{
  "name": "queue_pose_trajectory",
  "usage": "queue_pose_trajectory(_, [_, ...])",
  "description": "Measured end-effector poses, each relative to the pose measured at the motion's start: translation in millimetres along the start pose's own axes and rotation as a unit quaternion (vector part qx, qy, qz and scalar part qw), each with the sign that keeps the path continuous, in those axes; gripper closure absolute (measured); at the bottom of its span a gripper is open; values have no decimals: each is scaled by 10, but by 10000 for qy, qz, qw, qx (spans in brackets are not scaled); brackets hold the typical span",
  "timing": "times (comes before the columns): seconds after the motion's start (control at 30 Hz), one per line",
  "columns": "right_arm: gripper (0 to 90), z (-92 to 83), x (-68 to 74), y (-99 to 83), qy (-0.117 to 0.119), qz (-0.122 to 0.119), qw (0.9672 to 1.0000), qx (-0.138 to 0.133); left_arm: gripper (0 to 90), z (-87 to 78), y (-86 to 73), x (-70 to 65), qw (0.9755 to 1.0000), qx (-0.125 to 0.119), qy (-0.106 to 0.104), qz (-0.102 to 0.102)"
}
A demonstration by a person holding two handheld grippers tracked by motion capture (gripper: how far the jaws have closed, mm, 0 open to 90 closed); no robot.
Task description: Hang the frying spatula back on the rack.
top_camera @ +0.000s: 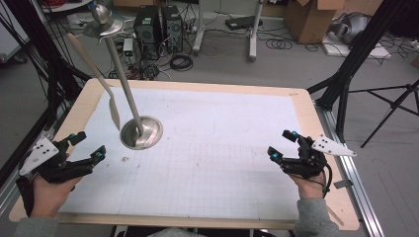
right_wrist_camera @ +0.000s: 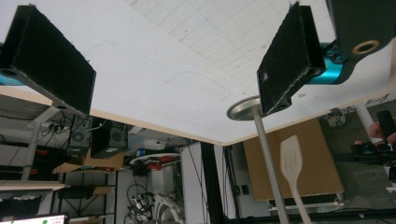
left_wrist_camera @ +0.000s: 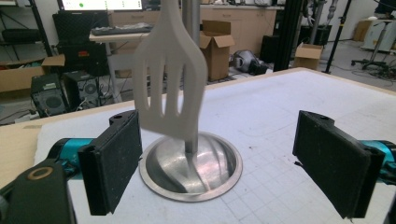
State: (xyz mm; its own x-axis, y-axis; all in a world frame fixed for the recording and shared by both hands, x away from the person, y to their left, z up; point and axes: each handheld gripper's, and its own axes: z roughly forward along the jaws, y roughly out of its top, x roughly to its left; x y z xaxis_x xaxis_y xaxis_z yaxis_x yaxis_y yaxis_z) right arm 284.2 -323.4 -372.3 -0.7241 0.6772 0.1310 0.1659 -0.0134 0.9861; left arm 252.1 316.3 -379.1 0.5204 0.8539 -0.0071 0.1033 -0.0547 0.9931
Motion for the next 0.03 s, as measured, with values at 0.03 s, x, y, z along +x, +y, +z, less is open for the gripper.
queue_pose_trajectory(0.03, [106, 2, 2, 1, -5, 7, 10000, -18, 160, -3, -4, 4, 10000, 35, 30, 0])
